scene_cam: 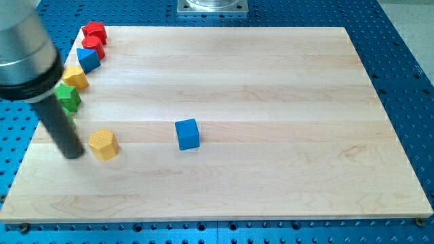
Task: Move the hexagon and cube to the right of the green circle
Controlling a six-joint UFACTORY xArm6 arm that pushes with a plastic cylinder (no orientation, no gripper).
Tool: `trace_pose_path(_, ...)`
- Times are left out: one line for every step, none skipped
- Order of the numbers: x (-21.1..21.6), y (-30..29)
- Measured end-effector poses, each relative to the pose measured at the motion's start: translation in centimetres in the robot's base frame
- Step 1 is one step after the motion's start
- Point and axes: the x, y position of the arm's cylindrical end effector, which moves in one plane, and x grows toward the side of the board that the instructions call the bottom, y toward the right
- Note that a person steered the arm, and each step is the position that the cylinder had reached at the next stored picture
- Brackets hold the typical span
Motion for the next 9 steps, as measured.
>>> trace_pose_path(3.6,-0.3)
trace_pose_path(4.0,3.8)
trace_pose_path(3.0,6.5)
trace_pose_path(2.3,9.5)
trace_pose_path(-0.8,10.8)
trace_pose_path(3.5,7.2)
trace_pose_path(6.2,4.7)
trace_pose_path(2.1,5.4)
trace_pose_path(0.3,5.5)
